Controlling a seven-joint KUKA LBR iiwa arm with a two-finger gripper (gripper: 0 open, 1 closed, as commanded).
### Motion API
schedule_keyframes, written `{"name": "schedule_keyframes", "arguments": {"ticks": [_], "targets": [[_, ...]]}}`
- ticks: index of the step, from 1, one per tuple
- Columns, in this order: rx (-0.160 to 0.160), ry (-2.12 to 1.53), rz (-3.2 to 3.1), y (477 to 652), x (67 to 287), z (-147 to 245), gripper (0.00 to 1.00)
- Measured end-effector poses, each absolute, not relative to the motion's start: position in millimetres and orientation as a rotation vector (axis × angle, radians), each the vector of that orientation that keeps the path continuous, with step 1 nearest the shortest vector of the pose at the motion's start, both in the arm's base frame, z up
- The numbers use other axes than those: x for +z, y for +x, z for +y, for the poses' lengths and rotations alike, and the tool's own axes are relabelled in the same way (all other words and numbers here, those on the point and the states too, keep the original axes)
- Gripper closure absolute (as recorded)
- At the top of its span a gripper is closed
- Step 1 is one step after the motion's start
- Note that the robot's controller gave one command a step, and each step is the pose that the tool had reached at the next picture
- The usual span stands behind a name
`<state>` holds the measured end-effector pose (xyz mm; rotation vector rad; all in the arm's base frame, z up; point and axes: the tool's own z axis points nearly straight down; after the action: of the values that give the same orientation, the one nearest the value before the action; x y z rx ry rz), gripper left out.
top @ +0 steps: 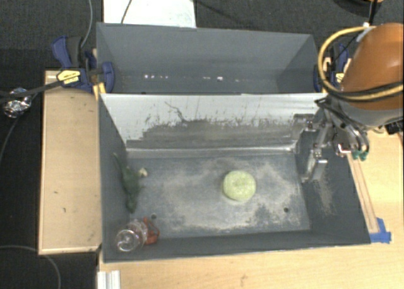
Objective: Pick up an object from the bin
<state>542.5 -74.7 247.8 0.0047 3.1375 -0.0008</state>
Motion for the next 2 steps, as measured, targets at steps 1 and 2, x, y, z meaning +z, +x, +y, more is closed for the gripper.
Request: {"name": "schedule_keyframes", "arguments": {"ticks": [1, 2], "targets": [[0.000, 0.024, 3.135, 525.6, 190.0, -46.3, 0.00], [0.000, -0.136, 3.133, 546.2, 161.4, 12.7, 0.00]]}}
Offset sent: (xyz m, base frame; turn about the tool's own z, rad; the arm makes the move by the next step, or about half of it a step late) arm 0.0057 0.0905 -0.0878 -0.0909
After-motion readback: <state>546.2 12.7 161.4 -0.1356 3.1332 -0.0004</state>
